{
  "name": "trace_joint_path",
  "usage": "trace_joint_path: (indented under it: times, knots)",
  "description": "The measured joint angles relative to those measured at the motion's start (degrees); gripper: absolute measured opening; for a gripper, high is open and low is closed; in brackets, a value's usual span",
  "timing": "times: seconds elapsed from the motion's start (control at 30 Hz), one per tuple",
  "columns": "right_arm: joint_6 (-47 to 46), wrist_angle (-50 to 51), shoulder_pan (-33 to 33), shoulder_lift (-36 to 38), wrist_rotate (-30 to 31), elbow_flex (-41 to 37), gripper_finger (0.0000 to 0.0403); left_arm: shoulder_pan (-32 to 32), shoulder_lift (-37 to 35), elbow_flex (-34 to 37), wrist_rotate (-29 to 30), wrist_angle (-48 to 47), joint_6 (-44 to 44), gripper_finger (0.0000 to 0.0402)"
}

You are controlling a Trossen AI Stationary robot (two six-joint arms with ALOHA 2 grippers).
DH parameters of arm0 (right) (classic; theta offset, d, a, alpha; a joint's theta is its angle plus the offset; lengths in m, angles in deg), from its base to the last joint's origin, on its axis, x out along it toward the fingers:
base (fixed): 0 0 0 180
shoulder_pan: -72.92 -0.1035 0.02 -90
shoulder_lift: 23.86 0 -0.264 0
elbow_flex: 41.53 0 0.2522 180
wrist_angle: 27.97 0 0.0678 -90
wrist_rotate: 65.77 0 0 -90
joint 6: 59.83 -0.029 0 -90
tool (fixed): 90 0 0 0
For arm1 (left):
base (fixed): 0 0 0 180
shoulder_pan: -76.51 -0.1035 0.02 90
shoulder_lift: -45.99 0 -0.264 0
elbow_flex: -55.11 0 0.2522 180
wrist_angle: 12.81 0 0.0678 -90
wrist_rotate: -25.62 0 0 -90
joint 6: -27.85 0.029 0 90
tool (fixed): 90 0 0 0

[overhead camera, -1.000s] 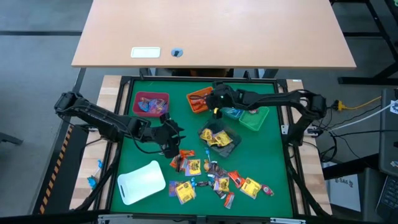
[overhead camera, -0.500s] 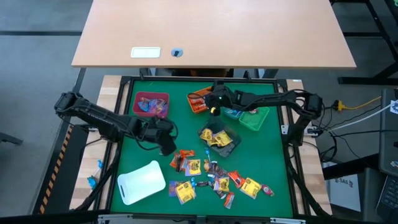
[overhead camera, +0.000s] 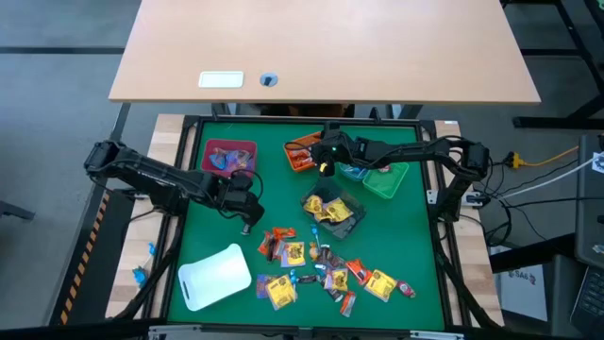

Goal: Sort candy
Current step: Put the brown chocolate into the white bin

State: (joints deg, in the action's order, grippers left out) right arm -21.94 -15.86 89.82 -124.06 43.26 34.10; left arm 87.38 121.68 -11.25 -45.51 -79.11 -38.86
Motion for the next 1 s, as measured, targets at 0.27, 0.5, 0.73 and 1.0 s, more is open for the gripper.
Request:
trace_joint_path:
  times: [0.27,0.5,0.73,1.0]
  knots:
    - [0.0,0.0,0.0,0.1,-0.1,0.0,0.0234,0.0,5.2,0.0,-0.6,0.7,-3.7,0.0135]
    - [0.0,0.0,0.0,0.1,-0.6,0.0,0.0234,0.0,11.0,0.0,-5.2,3.3,-3.8,0.0135]
    - [0.0,0.0,0.0,0.1,-0.6,0.0,0.0234,0.0,17.0,0.0,-6.6,7.1,-3.6,0.0135]
    - [0.0,0.1,0.0,0.1,-0.6,0.0,0.0234,0.0,21.0,0.0,-6.6,7.3,-3.8,0.0135]
